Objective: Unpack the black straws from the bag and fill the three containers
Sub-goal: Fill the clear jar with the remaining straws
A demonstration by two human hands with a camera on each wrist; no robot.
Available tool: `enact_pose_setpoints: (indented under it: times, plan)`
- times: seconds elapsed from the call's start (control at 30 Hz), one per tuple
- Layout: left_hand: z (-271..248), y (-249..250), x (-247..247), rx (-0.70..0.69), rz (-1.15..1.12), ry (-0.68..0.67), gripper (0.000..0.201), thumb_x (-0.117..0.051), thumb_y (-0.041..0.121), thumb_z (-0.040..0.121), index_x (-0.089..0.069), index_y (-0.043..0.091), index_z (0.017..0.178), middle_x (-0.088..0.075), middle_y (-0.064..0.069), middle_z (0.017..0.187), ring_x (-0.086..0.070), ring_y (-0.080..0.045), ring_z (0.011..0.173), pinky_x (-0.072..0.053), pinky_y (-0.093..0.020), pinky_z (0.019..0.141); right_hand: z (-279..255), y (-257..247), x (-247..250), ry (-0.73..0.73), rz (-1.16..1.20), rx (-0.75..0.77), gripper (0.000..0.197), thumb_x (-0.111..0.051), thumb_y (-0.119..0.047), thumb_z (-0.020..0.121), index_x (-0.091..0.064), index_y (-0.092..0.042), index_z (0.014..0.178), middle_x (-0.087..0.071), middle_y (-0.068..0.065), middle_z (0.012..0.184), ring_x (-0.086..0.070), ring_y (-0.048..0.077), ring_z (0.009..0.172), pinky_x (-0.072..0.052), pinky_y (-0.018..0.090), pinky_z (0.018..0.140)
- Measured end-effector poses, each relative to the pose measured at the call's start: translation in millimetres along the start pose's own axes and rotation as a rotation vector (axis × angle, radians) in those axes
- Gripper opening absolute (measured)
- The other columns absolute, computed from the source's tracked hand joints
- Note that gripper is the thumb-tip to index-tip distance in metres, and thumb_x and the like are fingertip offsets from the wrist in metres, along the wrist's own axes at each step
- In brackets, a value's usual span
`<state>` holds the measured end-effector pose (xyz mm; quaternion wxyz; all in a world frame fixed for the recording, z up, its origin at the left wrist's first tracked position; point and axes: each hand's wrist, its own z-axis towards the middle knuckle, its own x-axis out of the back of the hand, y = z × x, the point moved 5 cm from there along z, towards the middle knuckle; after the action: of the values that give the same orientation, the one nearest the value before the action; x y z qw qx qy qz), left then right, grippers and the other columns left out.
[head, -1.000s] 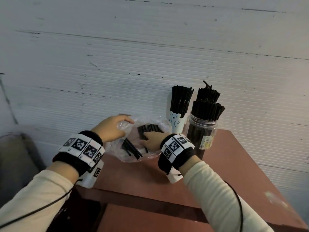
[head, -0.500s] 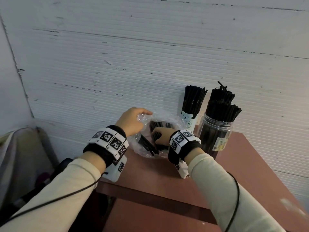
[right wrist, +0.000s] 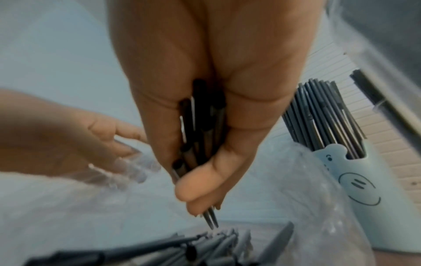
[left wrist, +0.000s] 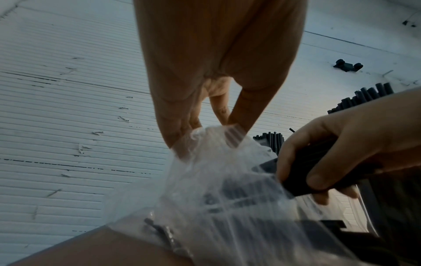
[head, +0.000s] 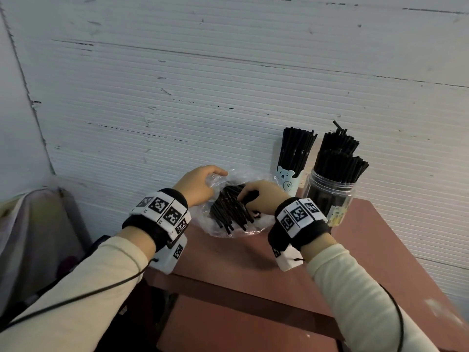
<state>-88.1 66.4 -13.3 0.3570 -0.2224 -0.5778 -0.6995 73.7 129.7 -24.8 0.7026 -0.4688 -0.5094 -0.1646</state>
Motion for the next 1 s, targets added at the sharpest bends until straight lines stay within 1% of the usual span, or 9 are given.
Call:
enact_pose_setpoints:
  times: [0.07,0.13,0.23,0.4,0.53,0.63,0.73,0.9,1.0]
  plan:
    - [-0.5,-1.0,0.4,-0.001,0.0,-0.012,0.055,-0.054,-0.008,0.086,-0.055,0.026,0.13,-0.046,0.002,0.147,-0.048,-0.02,0.129,-0.036,-0.017,0.081,-8.1,-0.1,8.8,-0.01,0.032,0.019,0.032,-0.066,-0.001,0.078,-0.072,-0.03,0.091,-0.065,-0.007,0.092,-0.062,0.009,0.078,-0.051,0.015,0.068]
    - [-0.5,-1.2,-0.1,0.006,0.01,0.002,0.055,-0.057,-0.004,0.084,-0.054,0.026,0.13,-0.046,-0.001,0.145,-0.048,-0.017,0.126,-0.036,-0.02,0.084,-18.3,-0.4,17.9,-0.02,0.049,0.03,0.031,-0.069,0.0,0.077,-0.074,-0.025,0.095,-0.066,-0.008,0.087,-0.061,0.004,0.073,-0.048,0.011,0.066]
    - [-2.5,3.8,-0.5,-0.01,0.033,0.111,0.058,-0.068,0.009,0.081,-0.051,0.028,0.133,-0.039,-0.004,0.142,-0.042,-0.02,0.129,-0.033,-0.02,0.092,-36.3,0.6,30.0,-0.048,0.108,0.042,0.03,-0.071,0.001,0.077,-0.074,-0.022,0.096,-0.07,-0.001,0.083,-0.063,0.009,0.067,-0.051,0.019,0.068]
    - [-11.7,46.7,-24.6,-0.301,0.129,0.041,0.077,-0.079,0.021,0.067,-0.047,0.025,0.137,-0.042,0.0,0.139,-0.041,-0.015,0.128,-0.037,-0.03,0.106,-70.6,2.1,46.0,-0.115,0.08,0.057,0.029,-0.071,0.0,0.078,-0.074,-0.022,0.097,-0.067,-0.004,0.076,-0.062,0.005,0.059,-0.047,0.014,0.057]
    - [-13.4,75.9,-61.6,-0.393,0.272,-0.135,0.079,-0.078,0.033,0.058,-0.047,0.034,0.13,-0.053,0.012,0.122,-0.049,-0.011,0.11,-0.041,-0.029,0.092,-100.7,-3.6,61.2,-0.146,0.046,0.097,0.028,-0.07,-0.004,0.08,-0.072,-0.026,0.098,-0.066,-0.004,0.095,-0.065,0.015,0.072,-0.049,0.014,0.06]
    - [-17.5,100.9,-70.6,-0.445,0.298,-0.073,0.03,-0.07,0.027,0.07,-0.053,0.037,0.092,-0.053,0.02,0.079,-0.056,-0.012,0.082,-0.039,-0.023,0.066,-121.1,-7.2,74.1,-0.159,0.038,0.134,0.029,-0.071,-0.006,0.08,-0.073,-0.026,0.102,-0.066,-0.006,0.09,-0.064,0.01,0.068,-0.053,0.022,0.066]
    - [-22.4,116.8,-71.1,-0.369,0.197,-0.036,0.009,-0.063,0.03,0.08,-0.056,0.035,0.077,-0.059,0.014,0.072,-0.062,-0.013,0.075,-0.046,-0.028,0.063,-137.3,-7.3,92.0,-0.123,0.05,0.175,0.033,-0.071,-0.009,0.083,-0.071,-0.03,0.109,-0.065,-0.011,0.085,-0.058,0.001,0.063,-0.046,0.018,0.06]
    - [-21.6,128.3,-82.7,-0.251,-0.221,-0.086,0.018,-0.068,0.046,0.084,-0.066,0.029,0.085,-0.066,0.012,0.074,-0.063,-0.001,0.071,-0.046,-0.02,0.068,-152.8,-9.8,135.6,0.282,0.061,0.278,0.032,-0.071,-0.035,0.085,-0.065,-0.035,0.116,-0.064,-0.016,0.104,-0.061,-0.001,0.092,-0.047,0.02,0.083]
    - [-22.9,138.1,-96.5,-0.191,-0.418,-0.165,0.027,-0.068,0.041,0.086,-0.067,0.014,0.089,-0.061,0.008,0.065,-0.06,0.001,0.062,-0.047,-0.01,0.064,-151.5,-17.7,144.4,0.502,0.083,0.391,0.034,-0.069,-0.031,0.088,-0.062,-0.029,0.121,-0.06,-0.013,0.117,-0.055,-0.001,0.108,-0.046,0.019,0.093]
